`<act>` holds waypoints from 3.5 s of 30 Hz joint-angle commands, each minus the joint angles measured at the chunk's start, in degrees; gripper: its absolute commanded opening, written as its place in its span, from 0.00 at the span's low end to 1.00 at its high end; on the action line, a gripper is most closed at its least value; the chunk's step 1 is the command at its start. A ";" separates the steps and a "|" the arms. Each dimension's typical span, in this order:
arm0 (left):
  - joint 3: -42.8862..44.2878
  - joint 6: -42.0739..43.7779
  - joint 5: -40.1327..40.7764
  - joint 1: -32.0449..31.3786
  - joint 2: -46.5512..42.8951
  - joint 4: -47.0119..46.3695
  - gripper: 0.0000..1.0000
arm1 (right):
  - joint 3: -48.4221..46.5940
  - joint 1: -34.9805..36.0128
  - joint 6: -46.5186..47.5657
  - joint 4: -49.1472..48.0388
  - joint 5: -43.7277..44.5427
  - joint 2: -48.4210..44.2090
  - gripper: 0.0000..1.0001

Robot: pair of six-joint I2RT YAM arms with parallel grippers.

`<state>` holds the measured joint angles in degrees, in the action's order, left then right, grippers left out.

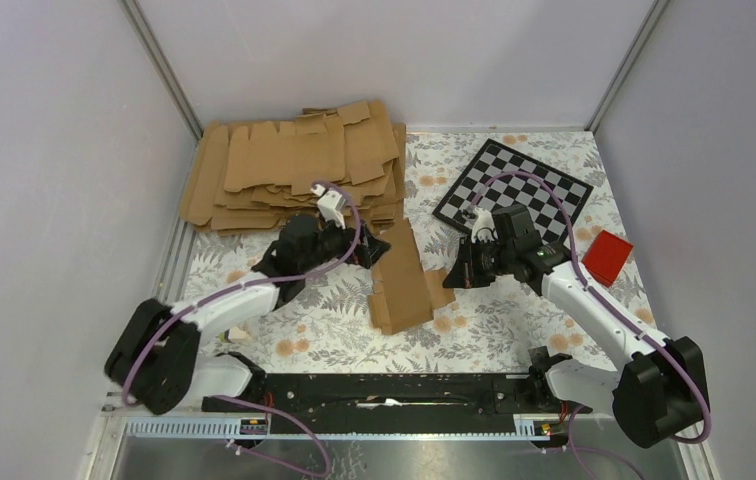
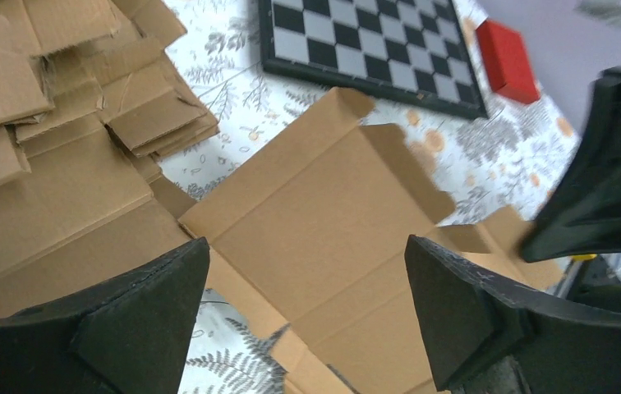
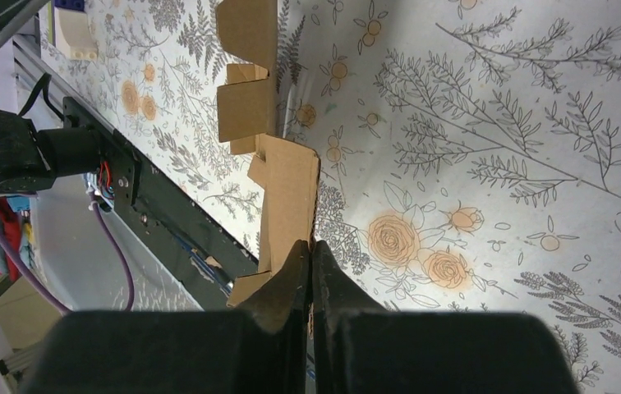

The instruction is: Fold the paper box

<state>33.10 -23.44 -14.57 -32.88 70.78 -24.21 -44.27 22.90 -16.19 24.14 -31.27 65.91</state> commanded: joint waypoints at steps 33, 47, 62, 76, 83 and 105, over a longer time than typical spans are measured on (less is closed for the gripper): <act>8.48 -26.39 -38.76 6.63 25.33 -28.79 0.75 | 0.03 0.32 -0.36 1.10 7.42 0.95 0.00; 12.96 -2.22 -17.49 0.64 17.93 7.91 0.37 | -0.89 0.31 0.20 0.80 6.51 2.08 0.00; 14.39 -4.16 -3.31 -0.16 8.76 22.24 0.16 | -1.70 0.31 -0.69 -0.87 8.12 1.54 0.90; 16.29 -4.51 -3.21 -0.16 17.84 27.10 0.69 | 10.61 0.31 -19.17 -2.02 15.54 -9.64 1.00; 18.00 -5.07 -10.45 -0.05 23.34 25.75 0.72 | 18.65 0.35 -33.41 -0.29 17.22 -20.13 1.00; 19.54 -5.56 -13.44 -0.58 26.34 30.53 0.18 | 17.83 0.31 -36.13 -1.54 20.92 -22.96 1.00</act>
<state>51.44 -29.21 -27.20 -33.17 96.64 7.31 -24.16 22.90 -52.82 23.38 -12.45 42.78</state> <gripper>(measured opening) 0.190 0.993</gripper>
